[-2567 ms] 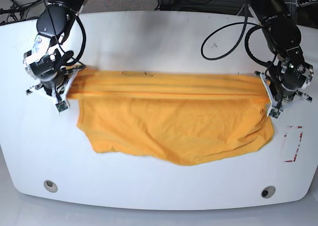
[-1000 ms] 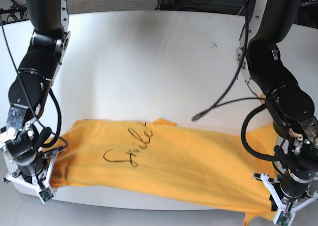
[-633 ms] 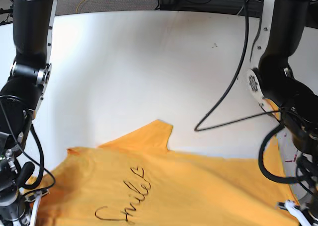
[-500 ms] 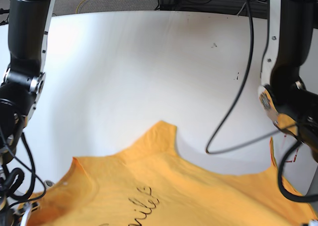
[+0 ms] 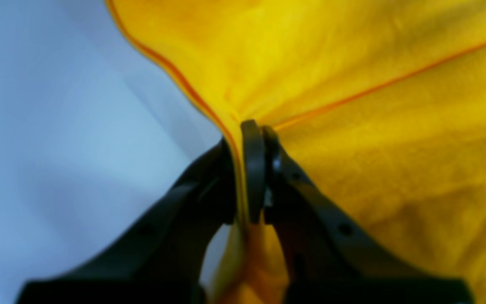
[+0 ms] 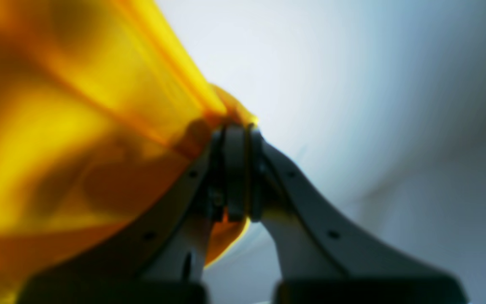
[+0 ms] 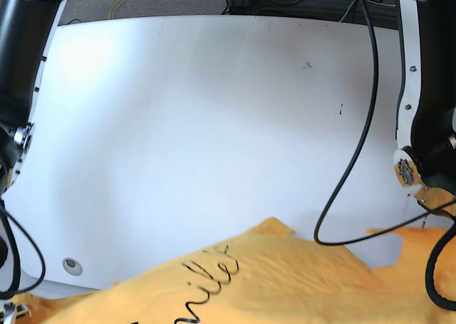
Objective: Fold the T-shirt properly
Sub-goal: 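Raise the held shirt edge with both grippers and swing it again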
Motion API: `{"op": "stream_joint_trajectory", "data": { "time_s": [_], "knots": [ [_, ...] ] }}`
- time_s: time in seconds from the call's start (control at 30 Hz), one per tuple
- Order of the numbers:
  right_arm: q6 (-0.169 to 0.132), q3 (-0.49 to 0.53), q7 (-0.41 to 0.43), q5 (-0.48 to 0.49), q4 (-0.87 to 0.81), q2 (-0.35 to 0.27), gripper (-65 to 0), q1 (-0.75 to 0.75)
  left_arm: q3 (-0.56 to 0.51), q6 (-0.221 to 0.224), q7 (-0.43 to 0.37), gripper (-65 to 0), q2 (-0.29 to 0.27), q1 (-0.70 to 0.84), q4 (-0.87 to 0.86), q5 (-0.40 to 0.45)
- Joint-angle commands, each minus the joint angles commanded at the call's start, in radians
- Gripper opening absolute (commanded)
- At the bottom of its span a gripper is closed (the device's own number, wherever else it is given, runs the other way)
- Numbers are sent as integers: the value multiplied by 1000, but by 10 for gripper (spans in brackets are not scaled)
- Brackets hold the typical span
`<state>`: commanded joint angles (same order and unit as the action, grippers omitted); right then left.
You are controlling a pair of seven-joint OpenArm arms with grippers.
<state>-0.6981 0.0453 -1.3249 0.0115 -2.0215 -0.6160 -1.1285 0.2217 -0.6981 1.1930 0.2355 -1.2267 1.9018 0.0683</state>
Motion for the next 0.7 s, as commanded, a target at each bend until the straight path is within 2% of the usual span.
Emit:
{"op": "stream_joint_trajectory", "data": {
  "time_s": [0.13,0.27,0.7],
  "knots": [
    [0,-100,0,-3,-21,25,-650,180,9,0,3,-650,-29,140,49,0],
    [0,-216,2,0,-20,44,-650,353,37,0,3,-650,-35,295,74,-2],
    [0,-457,3,0,-21,166,-650,802,71,0,0,-650,-37,755,109,-3]
  ]
}}
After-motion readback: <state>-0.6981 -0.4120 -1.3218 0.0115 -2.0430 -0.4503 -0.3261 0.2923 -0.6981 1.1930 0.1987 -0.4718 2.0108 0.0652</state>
